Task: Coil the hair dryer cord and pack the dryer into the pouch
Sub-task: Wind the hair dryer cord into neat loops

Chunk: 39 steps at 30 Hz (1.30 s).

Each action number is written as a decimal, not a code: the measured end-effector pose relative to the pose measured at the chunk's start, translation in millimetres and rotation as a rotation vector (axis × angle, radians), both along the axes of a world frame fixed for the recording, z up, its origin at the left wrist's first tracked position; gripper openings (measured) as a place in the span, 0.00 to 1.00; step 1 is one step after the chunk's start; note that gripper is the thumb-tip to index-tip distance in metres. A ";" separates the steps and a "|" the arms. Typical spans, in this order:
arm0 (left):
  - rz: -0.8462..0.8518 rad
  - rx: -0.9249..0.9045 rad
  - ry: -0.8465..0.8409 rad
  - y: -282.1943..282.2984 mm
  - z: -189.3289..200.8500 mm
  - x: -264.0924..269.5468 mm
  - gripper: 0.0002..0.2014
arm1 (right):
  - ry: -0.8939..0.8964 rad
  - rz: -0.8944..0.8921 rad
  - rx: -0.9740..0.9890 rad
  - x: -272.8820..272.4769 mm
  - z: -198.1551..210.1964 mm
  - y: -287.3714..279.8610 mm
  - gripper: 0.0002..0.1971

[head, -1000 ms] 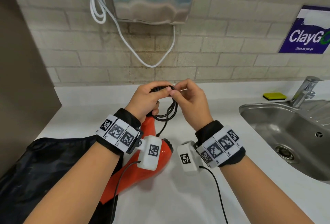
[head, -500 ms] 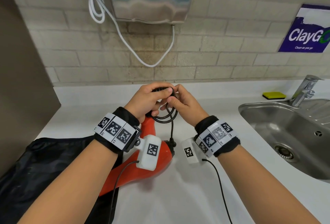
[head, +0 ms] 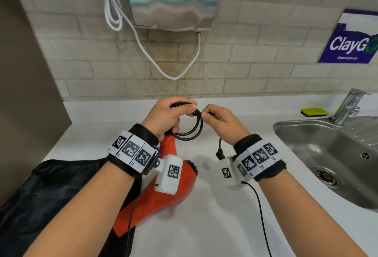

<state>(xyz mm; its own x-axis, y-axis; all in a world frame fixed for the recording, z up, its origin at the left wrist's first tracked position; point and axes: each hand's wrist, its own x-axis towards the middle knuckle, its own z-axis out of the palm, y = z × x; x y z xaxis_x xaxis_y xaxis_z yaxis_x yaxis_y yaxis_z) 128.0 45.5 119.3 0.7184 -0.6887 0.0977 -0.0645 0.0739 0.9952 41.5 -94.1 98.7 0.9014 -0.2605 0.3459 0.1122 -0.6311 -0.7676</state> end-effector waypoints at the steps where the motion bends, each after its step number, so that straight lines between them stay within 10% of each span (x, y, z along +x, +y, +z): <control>1: 0.004 0.003 -0.004 0.3 0.0 -0.3 0.03 | 0.005 -0.020 -0.001 -0.5 3.5 -0.4 0.16; 18: -0.114 0.079 -0.025 3.8 3.6 -7.7 0.05 | -0.279 -0.173 -0.189 -3.9 23.9 14.9 0.08; 30: -0.005 0.038 0.043 2.8 3.0 -0.5 0.09 | 0.381 -0.246 -0.078 -13.1 -65.1 -32.9 0.07; 39: 0.037 -0.001 0.042 2.2 1.0 2.9 0.06 | -0.351 -0.084 0.498 -15.3 -12.2 -1.4 0.13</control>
<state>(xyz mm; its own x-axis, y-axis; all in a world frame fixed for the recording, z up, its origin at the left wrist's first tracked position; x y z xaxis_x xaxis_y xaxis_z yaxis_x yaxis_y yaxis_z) 130.8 47.7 120.2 0.7472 -0.6612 0.0675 -0.0256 0.0728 0.9970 26.2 -95.5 86.5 0.7253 -0.5323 0.4366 0.3772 -0.2233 -0.8988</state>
